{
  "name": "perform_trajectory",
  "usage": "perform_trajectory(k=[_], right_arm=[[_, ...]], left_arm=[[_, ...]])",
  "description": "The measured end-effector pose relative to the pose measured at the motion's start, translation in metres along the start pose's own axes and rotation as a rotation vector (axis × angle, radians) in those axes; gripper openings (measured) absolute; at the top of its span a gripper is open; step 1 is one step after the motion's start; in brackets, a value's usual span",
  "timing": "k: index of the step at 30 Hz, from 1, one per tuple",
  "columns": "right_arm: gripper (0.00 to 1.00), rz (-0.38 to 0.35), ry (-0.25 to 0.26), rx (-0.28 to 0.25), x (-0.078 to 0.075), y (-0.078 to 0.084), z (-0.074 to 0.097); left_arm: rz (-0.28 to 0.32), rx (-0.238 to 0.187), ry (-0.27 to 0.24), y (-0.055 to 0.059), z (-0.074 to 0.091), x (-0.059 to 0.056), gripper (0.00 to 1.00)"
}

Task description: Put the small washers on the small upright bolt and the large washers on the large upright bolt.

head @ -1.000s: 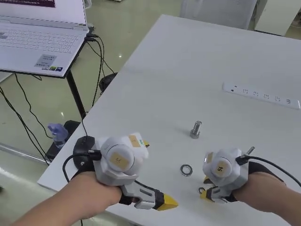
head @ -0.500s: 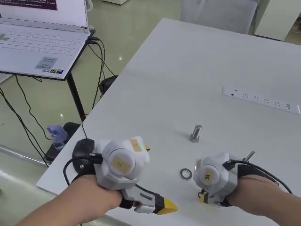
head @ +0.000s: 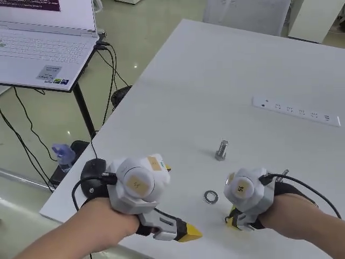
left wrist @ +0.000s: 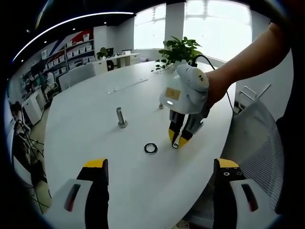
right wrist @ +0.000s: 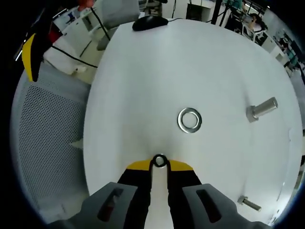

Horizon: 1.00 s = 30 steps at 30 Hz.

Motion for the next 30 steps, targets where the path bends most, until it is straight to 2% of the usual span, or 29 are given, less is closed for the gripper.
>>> perform_trajectory(k=[6, 12, 19, 23, 30], right_arm=[[0.12, -0.018, -0.006, -0.011, 0.002, 0.003, 0.005], [0.12, -0.064, 0.011, -0.044, -0.002, 0.013, 0.021], [0.12, -0.128, 0.046, -0.065, -0.011, 0.04, 0.046], [0.12, -0.153, 0.06, -0.062, -0.018, 0.056, 0.056], [0.12, -0.195, 0.09, -0.05, -0.035, 0.082, 0.071]], left_arm=[[0.002, 0.001, -0.005, -0.001, -0.002, 0.002, 0.91], [-0.002, -0.001, -0.014, 0.001, -0.005, 0.004, 0.93], [-0.001, -0.002, -0.009, 0.004, -0.007, 0.003, 0.95], [-0.005, -0.025, -0.01, 0.002, -0.006, 0.004, 0.95], [-0.007, -0.019, -0.008, 0.004, -0.006, 0.007, 0.96]])
Point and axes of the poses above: the centre of the closed fingertips' face, and the gripper's own axes: z roughly backward along the fingers, x roughly to its left, y roughly out of its underside, the point moved 9 cm from there along z, roughly backward along the fingers, and after that the axes turned 5 degrees about x, right-handed, at the moved point
